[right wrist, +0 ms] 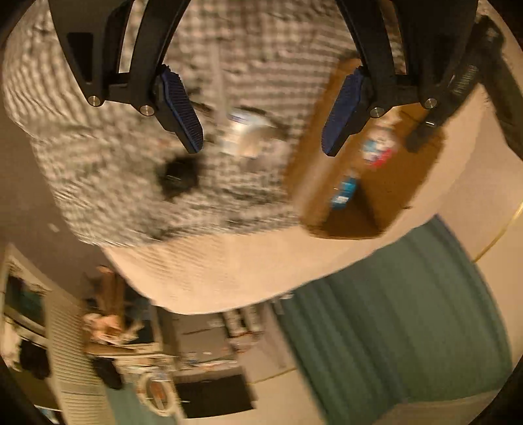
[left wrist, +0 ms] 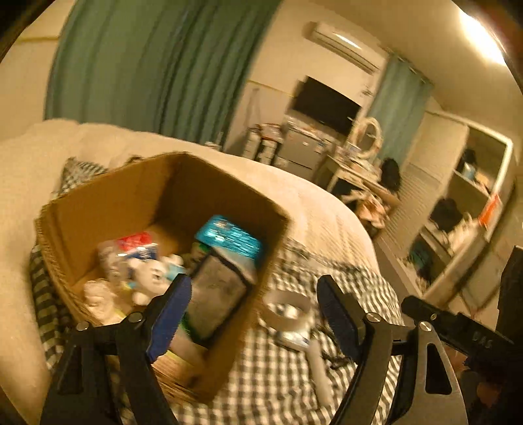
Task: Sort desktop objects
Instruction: 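Carry the comb and figurine into the cardboard box and release both, then grasp the white stick-shaped object with the left tool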
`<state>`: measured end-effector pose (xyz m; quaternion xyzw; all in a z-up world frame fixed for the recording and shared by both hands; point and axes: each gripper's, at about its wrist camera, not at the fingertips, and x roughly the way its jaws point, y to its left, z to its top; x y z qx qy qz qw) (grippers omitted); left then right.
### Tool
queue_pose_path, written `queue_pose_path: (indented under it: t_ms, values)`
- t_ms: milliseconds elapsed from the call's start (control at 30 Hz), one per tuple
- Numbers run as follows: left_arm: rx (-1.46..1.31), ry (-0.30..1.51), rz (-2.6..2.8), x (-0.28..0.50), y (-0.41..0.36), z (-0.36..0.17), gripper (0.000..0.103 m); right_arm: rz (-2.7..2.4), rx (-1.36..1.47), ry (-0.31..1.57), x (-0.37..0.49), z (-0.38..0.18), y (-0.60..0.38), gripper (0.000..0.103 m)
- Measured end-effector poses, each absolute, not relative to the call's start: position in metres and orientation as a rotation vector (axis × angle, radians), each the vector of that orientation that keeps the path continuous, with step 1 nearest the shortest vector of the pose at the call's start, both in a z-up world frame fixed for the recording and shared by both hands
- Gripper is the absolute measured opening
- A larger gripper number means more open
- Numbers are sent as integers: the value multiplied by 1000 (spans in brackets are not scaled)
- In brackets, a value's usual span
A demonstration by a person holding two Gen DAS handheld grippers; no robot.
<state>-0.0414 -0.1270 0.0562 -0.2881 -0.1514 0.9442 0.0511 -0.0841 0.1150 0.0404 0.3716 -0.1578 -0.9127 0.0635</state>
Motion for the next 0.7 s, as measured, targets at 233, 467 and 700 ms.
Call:
queue_pose_path:
  t_ms: [233,467,700]
  values:
    - [-983,-355,2741,-30,-56,26,86,-2867,1180,-327,-37,23,166,75]
    - [-1130,-264,2667,-39,-15,-21,86,-2834,1230,-325,-12,-26,193,80]
    - [-1265,-202,2663,-58,3,-56,86,-2820,1259,-405,-12,-63,215,80]
